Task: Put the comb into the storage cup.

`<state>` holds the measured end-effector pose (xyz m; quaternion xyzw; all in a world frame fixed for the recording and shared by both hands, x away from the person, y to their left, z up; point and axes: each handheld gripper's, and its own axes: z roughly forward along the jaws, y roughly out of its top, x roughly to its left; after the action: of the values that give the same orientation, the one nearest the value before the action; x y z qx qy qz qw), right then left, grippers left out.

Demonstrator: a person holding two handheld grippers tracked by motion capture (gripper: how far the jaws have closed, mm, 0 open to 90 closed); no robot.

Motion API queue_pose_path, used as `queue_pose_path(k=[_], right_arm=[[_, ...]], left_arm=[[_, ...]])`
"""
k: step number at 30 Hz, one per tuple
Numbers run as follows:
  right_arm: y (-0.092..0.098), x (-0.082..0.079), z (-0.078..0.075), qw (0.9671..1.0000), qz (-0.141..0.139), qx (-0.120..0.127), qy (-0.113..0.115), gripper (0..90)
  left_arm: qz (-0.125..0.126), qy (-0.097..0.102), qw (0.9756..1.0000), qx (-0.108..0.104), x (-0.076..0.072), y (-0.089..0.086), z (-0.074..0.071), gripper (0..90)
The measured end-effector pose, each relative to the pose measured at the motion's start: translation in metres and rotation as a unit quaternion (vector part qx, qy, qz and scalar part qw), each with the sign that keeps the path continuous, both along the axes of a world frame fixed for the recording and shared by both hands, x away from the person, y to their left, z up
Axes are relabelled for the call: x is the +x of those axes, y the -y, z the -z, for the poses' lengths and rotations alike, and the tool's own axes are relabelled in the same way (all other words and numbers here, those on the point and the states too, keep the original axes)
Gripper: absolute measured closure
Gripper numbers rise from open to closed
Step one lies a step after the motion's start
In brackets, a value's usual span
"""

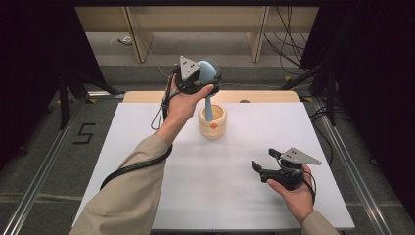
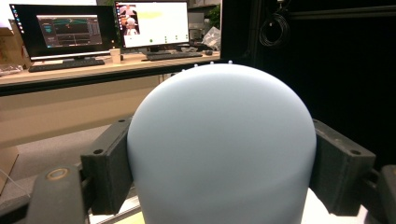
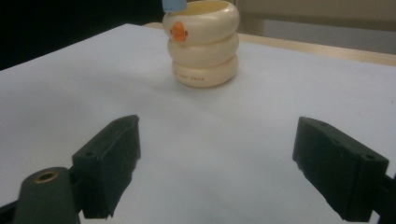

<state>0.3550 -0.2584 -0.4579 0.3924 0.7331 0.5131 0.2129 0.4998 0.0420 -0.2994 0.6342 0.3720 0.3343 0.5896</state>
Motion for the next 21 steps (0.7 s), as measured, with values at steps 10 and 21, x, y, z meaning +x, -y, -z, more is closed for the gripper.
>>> queue_pose_path(k=[10, 21], right_arm=[[0.0002, 0.0000, 0.0001, 1.0000, 0.000, 0.000, 0.000, 16.2], [0.0004, 0.0000, 0.0000, 1.0000, -0.001, 0.000, 0.001, 16.1]], left_arm=[[0.004, 0.004, 1.0000, 0.002, 0.0019, 0.0040, 0.0016, 19.4], [0.005, 0.010, 0.9999, 0.005, 0.0048, 0.0062, 0.0013, 19.4]])
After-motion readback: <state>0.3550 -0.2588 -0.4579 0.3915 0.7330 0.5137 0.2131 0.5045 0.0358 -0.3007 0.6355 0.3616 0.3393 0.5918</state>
